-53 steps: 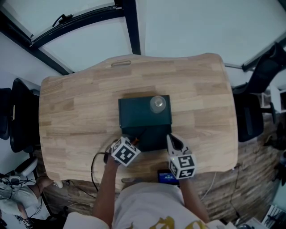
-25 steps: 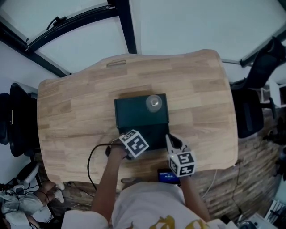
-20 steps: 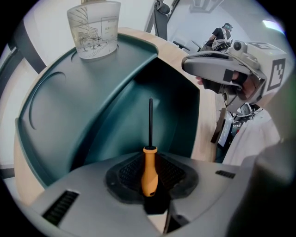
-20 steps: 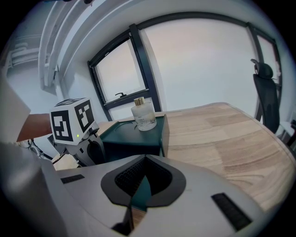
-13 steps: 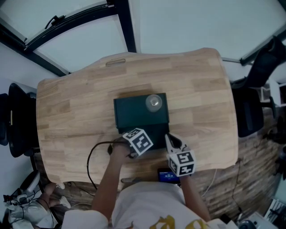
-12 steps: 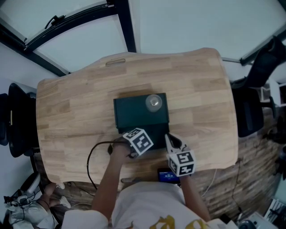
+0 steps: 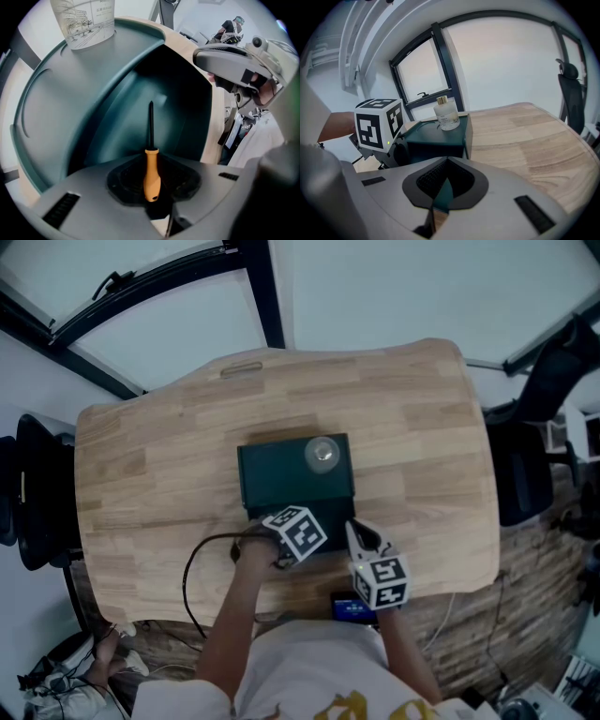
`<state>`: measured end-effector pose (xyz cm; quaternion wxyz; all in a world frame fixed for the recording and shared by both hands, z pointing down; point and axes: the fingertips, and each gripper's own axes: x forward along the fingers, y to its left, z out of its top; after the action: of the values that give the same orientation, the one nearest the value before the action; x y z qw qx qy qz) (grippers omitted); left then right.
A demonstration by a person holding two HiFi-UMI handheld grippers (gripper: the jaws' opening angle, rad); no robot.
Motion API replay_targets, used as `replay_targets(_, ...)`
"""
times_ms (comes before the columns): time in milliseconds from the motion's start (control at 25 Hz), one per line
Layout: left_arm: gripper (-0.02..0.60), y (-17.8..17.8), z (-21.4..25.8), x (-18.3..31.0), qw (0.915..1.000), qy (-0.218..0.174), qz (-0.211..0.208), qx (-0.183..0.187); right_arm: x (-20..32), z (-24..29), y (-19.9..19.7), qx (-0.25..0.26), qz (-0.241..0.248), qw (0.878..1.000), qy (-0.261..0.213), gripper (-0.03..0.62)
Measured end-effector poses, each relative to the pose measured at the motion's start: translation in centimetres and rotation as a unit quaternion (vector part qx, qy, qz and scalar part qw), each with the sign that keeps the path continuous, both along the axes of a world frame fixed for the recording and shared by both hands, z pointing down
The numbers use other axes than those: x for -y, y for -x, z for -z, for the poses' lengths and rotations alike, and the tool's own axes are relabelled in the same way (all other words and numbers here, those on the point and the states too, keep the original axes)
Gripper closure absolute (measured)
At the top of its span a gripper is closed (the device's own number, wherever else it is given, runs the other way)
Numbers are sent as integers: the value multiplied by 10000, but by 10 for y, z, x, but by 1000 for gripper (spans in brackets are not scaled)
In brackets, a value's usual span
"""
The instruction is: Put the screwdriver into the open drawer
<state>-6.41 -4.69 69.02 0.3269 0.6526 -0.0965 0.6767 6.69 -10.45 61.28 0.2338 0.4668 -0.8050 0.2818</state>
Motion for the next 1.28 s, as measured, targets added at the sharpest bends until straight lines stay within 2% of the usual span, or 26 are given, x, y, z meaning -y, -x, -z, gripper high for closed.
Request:
replay_targets(560,508,0,1,-1,10000,-23,22,-67,-2,3,0,19,-6,10000,-9,597)
replay_targets(920,506,2,7,1,9996,-38,212,-162,-3,4,1,42,5,10000,-22,597)
replay_targets(1280,506,5,18,11,9977,-435,448,-255,-4,11,2,67,33,9999,-138,597)
